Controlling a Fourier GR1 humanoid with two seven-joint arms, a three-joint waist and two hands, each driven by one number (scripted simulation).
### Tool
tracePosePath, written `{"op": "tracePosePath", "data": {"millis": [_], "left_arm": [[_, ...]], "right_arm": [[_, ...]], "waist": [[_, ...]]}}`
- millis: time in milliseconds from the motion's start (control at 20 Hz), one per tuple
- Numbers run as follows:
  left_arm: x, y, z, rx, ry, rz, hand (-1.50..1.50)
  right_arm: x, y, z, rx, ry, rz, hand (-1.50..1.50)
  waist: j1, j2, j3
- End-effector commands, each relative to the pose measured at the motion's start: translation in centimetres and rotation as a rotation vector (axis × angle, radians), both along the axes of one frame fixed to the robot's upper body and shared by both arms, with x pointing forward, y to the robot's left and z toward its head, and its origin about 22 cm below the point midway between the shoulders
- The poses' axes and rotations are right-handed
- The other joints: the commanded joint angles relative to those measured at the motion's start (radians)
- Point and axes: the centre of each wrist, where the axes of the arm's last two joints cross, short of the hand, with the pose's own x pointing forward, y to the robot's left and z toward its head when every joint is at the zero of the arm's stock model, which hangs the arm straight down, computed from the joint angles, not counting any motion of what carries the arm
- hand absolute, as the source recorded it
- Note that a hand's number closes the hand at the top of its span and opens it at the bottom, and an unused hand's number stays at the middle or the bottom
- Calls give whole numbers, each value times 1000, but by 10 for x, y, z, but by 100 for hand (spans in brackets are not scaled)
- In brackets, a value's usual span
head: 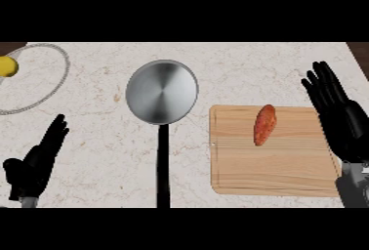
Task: Pick the sweet potato from the cutting board and place it in the pan
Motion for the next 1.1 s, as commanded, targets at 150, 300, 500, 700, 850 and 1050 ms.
{"op": "tracePosePath", "data": {"millis": [150,300,500,700,850,1050], "left_arm": [[26,-31,35,-128,-97,3,0],[48,-49,54,-213,-101,-20,0],[60,-48,72,-228,-103,19,0],[60,-61,73,-215,-99,9,0],[50,-69,59,-218,-86,-4,0],[57,-63,85,-223,-79,-9,0]], "right_arm": [[41,-47,12,127,-152,62,150],[37,-81,8,-233,-5,-61,150],[-1,-99,-21,-339,-178,-106,150],[-26,-129,-30,-460,-91,-165,-150],[-33,-139,-33,-583,-96,-92,-150],[1,-145,29,-664,-119,-63,-150]], "waist": [[15,-30,15],[3,-19,13],[-32,-35,14],[-19,-37,13],[-9,-36,13],[2,-36,13]]}}
